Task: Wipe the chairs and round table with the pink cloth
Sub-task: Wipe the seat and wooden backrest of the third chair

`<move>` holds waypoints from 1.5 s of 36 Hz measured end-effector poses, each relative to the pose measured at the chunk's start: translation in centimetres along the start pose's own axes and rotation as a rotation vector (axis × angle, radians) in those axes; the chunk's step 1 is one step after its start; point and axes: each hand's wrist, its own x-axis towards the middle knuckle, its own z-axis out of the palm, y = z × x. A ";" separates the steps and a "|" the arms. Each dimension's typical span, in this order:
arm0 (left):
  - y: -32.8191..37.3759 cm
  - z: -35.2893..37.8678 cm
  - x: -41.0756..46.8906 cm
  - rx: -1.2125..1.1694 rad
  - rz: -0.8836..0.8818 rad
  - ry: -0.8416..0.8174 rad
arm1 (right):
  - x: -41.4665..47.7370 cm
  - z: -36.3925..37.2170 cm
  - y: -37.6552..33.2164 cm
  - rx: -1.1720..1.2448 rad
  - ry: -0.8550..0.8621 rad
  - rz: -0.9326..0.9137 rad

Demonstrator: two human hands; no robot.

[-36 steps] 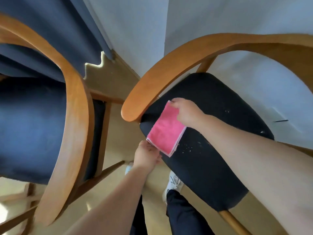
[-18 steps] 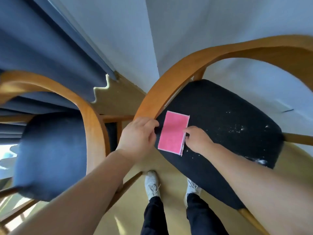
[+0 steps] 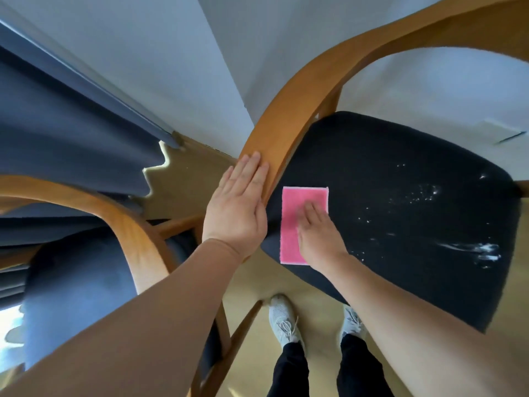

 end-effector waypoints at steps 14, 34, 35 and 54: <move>-0.2 0.2 0.0 -0.027 0.033 0.013 | 6.8 4.2 -3.4 -0.196 0.059 -0.217; 0.5 -0.2 -0.1 0.075 0.107 0.002 | -1.4 9.1 -1.3 -0.125 0.167 -0.221; 0.5 -0.2 -0.1 0.072 0.111 0.003 | -1.1 8.9 -1.4 -0.117 0.174 -0.211; -0.2 0.1 0.0 0.035 0.118 0.014 | 12.6 -2.7 1.3 -0.176 0.200 0.063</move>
